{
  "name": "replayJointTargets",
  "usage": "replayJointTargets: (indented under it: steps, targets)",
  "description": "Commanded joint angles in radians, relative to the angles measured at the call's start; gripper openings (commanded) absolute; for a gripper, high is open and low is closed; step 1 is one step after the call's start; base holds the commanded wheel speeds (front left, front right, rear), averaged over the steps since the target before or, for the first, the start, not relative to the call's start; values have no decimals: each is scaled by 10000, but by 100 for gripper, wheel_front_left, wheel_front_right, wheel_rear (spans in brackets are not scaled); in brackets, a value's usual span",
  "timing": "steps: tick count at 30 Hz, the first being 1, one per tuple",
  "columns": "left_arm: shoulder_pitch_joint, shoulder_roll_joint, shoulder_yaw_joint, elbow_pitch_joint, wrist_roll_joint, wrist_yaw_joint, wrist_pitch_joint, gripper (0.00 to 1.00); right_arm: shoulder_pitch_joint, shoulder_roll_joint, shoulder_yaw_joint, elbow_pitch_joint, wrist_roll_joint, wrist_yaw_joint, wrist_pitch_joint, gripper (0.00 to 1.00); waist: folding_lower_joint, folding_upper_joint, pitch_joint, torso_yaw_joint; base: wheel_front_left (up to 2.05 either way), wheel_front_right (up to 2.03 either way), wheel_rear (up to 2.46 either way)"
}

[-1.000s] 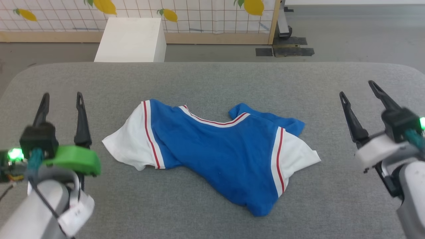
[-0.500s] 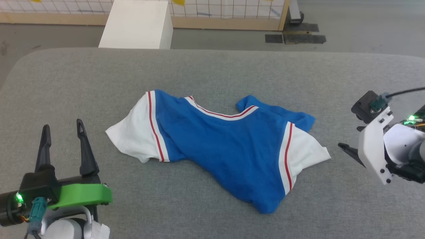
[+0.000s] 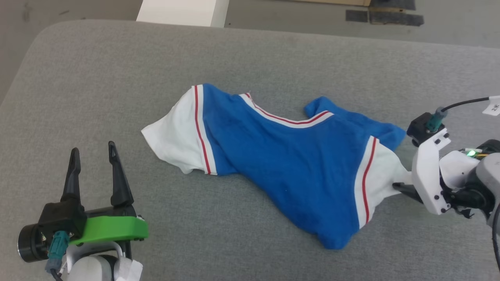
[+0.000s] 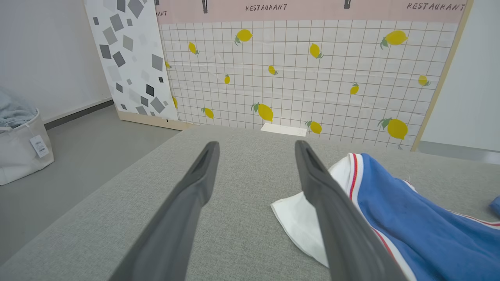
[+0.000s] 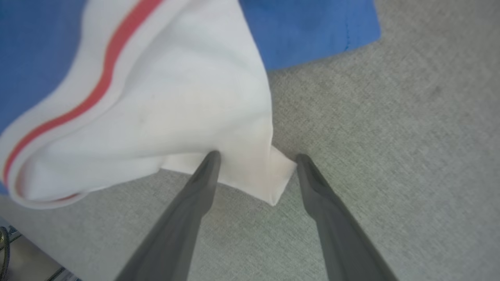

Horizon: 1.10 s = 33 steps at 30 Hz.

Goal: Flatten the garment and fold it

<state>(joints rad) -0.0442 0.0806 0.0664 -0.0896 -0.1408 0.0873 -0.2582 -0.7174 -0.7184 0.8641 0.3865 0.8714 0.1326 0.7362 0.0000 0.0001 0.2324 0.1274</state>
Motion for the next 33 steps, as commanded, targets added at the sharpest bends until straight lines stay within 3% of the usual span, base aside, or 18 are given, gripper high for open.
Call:
replayJointTargets:
  steps: [1, 7, 8, 9, 16, 27, 31, 33]
  targets:
    - [-212, -115, 77, 67, 138, -128, -35, 100, 2, 170, 120, 204, 125, -19, -188, 100, 0, -1, 328, 296, 0, 0, 0]
    - [-368, -263, 252, 236, 296, -380, -35, 100, 187, 368, 860, 670, 314, -19, -521, 100, 0, -1, 466, 328, 0, 0, 0]
    - [-386, -270, 277, 271, 319, -407, -35, 100, 180, 359, 963, 701, 333, -19, -558, 39, 0, -1, 468, 306, 0, 0, 0]
    - [-415, -278, 302, 344, 349, -448, -35, 100, 146, 352, 1080, 694, 342, -19, -670, 0, 0, -1, 459, 274, 0, 0, 0]
    - [-844, -133, 581, 776, 809, -877, -36, 100, -378, 90, 1105, 394, 124, -19, -2331, 0, 0, -1, 99, -23, 0, 0, 0]
    - [-2910, 1807, 142, 2588, 1579, -1863, 11, 100, -321, -764, 373, -887, -51, -19, -4230, 0, 0, -1, -558, -510, 0, 0, 0]
    - [-3832, 2594, -921, 3660, 1455, -2141, 1676, 100, -96, -984, 5, -1325, -183, -19, -4432, 0, 0, -1, -576, -665, 0, 0, 0]
    - [-4272, 3142, -1997, 3925, 1170, -2169, 2818, 100, 12, -1036, -176, -1512, -312, -19, -4463, 0, 0, -1, -532, -744, 0, 0, 0]
